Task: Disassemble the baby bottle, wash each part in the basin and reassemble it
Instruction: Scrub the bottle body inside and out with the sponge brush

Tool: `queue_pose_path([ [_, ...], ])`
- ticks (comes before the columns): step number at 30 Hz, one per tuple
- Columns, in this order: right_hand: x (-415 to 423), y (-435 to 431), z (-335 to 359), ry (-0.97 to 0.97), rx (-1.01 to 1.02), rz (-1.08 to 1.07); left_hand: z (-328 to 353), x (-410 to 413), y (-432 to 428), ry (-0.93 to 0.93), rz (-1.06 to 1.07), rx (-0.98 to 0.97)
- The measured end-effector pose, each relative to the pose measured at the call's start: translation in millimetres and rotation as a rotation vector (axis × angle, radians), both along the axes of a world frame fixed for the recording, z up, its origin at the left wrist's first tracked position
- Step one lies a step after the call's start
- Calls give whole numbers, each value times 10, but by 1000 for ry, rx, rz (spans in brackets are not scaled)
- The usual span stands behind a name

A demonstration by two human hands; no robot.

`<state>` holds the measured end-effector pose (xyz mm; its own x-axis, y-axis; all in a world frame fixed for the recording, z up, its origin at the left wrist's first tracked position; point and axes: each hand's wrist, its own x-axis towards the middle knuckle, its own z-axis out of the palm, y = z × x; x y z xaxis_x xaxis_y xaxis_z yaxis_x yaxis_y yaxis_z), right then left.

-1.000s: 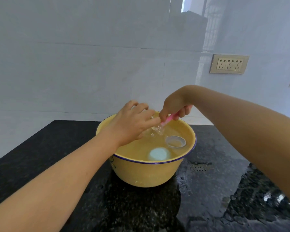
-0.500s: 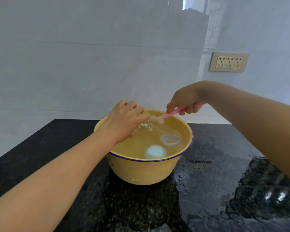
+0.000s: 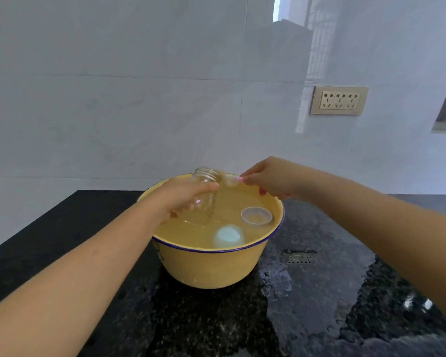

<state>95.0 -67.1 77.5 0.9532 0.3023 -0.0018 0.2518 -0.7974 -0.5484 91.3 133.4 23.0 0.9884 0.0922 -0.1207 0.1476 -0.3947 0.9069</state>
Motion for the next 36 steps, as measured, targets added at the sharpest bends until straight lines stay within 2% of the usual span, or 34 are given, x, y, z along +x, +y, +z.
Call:
queue_pose_path([
  [4,-117,26,-118,-218,-23,-1,35,-3,3,162,42,-211],
  [10,-309,36,-237,-493,-18,-2,152,-65,-99,194,82,-493],
  [13,-393,30,-320,-570,23,6,180,-68,-190,215,95,-656],
  [19,-646,-11,-408,-654,-100,103,129,-39,-233,205,226,-922],
  [23,-720,-12,-405,-702,-205,171,94,-71,-181,219,184,-975],
  [36,-271,236,-271,-754,-201,13,89,-152,-218,185,87,-961],
])
